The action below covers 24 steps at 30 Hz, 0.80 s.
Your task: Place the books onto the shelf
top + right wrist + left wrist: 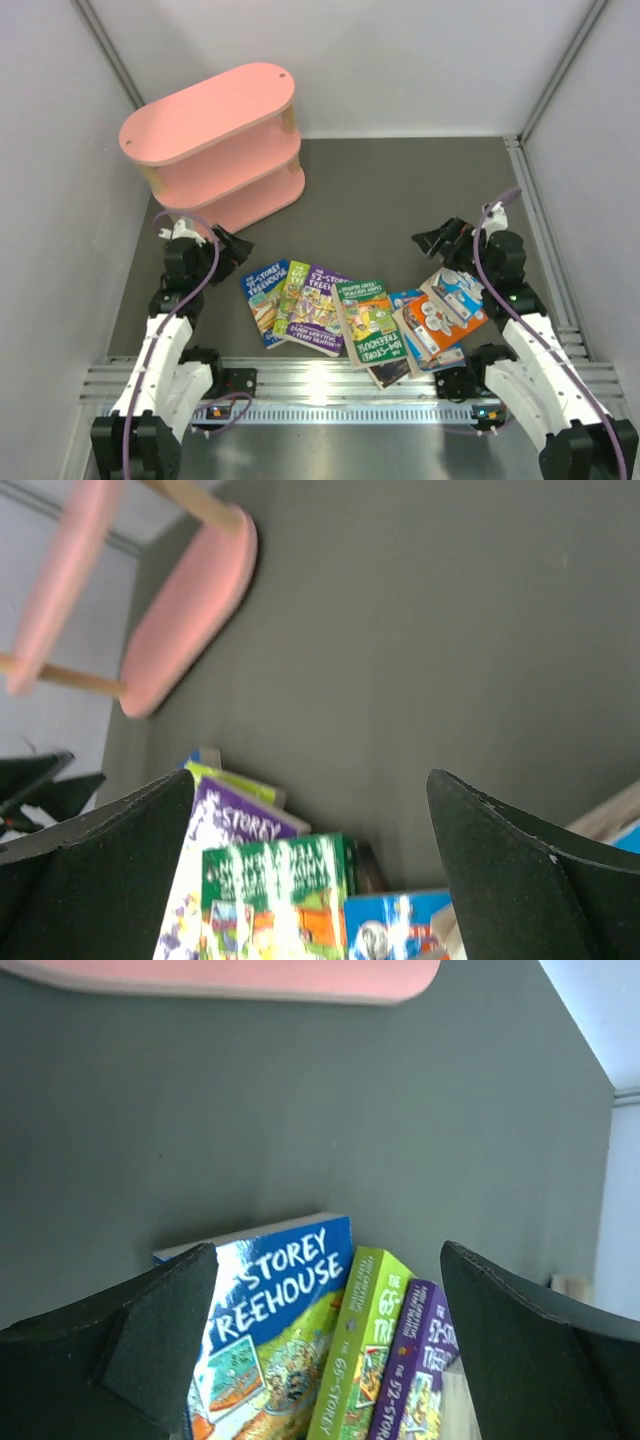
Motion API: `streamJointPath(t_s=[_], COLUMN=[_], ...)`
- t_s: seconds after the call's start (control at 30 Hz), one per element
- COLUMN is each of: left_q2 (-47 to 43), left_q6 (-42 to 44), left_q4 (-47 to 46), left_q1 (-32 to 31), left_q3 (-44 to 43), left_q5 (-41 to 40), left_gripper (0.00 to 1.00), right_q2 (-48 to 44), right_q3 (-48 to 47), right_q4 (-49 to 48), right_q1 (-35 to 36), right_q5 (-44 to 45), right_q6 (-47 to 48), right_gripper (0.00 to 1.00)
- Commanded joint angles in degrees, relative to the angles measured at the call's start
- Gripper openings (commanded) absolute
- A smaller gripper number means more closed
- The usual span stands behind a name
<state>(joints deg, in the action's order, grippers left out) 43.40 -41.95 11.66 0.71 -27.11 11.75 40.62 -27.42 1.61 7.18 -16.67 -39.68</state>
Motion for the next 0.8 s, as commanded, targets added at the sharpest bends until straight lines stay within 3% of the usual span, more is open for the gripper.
streamJointPath(t_s=[0.0, 0.03, 0.1, 0.13, 0.2, 0.37, 0.53, 0.77], left_q2=[0.9, 0.73, -0.93, -1.9, -3.49, 1.94, 6.6, 12.59], left_q6=[-4.81, -3.85, -4.27, -5.32, -8.13, -2.35, 2.31, -0.58], left_q4=[-3.02, -5.22, -11.2, -18.7, -23.42, -10.1, -0.77, -3.04], left_q1=[0.17, 0.17, 0.08, -0.01, 0.08, -0.36, -5.45, -13.09], left_q3=[-0.75, -0.75, 0.74, 1.79, 5.75, 4.52, 3.83, 5.66], left_q5=[8.25, 15.43, 20.83, 26.34, 28.06, 32.01, 23.16, 15.86], left_gripper=[0.98, 0.98, 0.98, 0.98, 0.98, 0.98, 0.98, 0.99], right_q2=[-1.5, -2.9, -5.45, -6.25, -8.26, -8.37, -5.38, -5.64], right_q3=[-5.27, -5.88, -5.89, -5.46, -4.49, -1.32, -0.88, -1.32], right_q4=[6.73, 8.57, 9.73, 10.34, 10.35, 8.77, 8.33, 9.38], right_q1=[2.66, 2.66, 2.66, 2.58, 2.66, 2.66, 2.75, 2.84], right_q5=[-1.18, -0.65, 1.1, 1.72, 2.86, 2.17, 0.76, 2.07], right_q6=[-0.14, 0.56, 1.8, 2.06, 1.89, 0.13, -0.22, 1.09], right_gripper=[1.0, 1.0, 1.0, 1.0, 1.0, 0.99, 1.0, 1.0])
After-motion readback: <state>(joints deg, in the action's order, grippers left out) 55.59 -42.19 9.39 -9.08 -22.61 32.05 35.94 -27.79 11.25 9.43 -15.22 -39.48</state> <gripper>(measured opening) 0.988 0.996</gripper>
